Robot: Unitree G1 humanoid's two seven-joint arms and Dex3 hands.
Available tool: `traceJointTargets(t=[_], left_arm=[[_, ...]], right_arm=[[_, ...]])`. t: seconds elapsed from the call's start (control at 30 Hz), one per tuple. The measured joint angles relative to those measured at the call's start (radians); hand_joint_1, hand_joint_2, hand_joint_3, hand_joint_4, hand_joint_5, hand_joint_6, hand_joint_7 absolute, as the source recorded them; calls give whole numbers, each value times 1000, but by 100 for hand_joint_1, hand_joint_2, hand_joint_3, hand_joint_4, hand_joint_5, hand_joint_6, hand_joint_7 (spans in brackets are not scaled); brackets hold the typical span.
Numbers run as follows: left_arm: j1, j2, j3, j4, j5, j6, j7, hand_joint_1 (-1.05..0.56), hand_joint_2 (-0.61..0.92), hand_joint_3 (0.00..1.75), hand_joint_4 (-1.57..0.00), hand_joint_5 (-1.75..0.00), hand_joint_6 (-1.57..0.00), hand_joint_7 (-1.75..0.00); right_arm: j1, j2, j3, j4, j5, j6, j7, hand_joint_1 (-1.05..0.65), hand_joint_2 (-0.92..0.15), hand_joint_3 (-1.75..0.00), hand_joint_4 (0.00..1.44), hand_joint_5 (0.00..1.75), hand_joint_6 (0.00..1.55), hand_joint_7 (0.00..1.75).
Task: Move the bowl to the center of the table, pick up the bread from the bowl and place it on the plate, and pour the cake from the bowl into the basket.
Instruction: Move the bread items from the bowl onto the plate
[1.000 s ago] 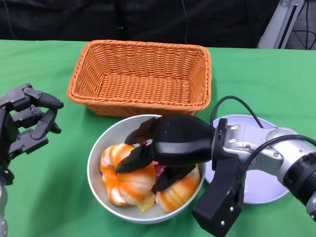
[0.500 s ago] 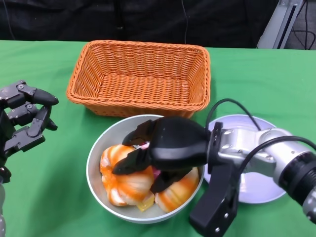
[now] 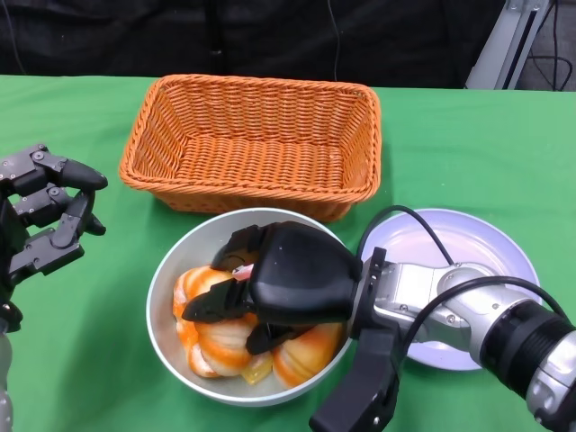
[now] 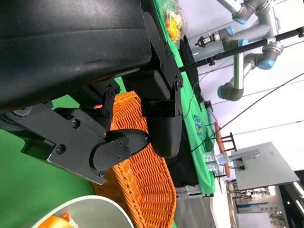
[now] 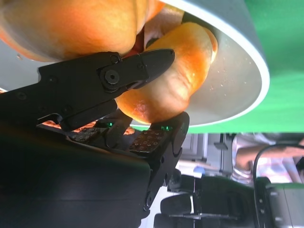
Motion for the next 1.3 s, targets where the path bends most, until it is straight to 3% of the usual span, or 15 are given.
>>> traceJointTargets(t=[0.07, 0.33, 0.5, 0.6, 0.77, 0.9, 0.97, 1.0, 1.13, 1.3], left_arm=[[0, -1, 0, 0, 0, 0, 2, -14, 63, 88, -84, -148, -89, -106], [0, -2, 0, 0, 10, 0, 12, -17, 62, 86, -85, -148, -89, -106], [0, -2, 0, 0, 10, -1, 14, -17, 63, 84, -84, -149, -87, -105], [0, -2, 0, 0, 11, -1, 14, -17, 63, 84, -83, -149, -88, -104], [0, -4, -1, 0, 14, -1, 20, -16, 63, 85, -83, -149, -87, -105], [0, -5, -1, 5, 22, -1, 20, -16, 63, 84, -82, -148, -87, -105], [0, -5, -1, 6, 24, -1, 20, -16, 64, 84, -82, -148, -86, -105], [0, -5, -1, 6, 26, -1, 20, -16, 64, 83, -81, -148, -86, -105], [0, -5, -1, 10, 30, -2, 20, -16, 66, 79, -80, -149, -84, -106], [-1, -5, -1, 13, 30, -2, 20, -15, 68, 77, -80, -149, -84, -107]], right_arm=[[-3, 1, 8, 19, -1, -5, -35, -40, -86, 0, 80, 86, 107, 2], [-23, 7, 27, 88, 0, -57, -164, -37, -87, 0, 85, 119, 118, 2], [-31, 7, 5, 111, 38, -90, -156, -37, -84, 0, 79, 124, 119, 2], [-31, 2, -12, 111, 73, -108, -109, -35, -85, 0, 73, 135, 120, 2], [-29, -8, -73, 74, 141, -138, -3, -30, -91, -1, 73, 134, 120, 2], [-25, -21, -128, 21, 208, -145, 92, -29, -92, -13, 65, 146, 119, 4], [-16, -30, -157, -16, 249, -143, 160, -29, -92, -14, 63, 144, 118, 5], [-10, -34, -167, -35, 266, -141, 187, -28, -92, -9, 69, 133, 117, 5], [17, -50, -210, -114, 312, -138, 272, -25, -92, -8, 77, 118, 116, 5], [35, -61, -253, -174, 344, -125, 345, -25, -92, -7, 81, 111, 116, 4]])
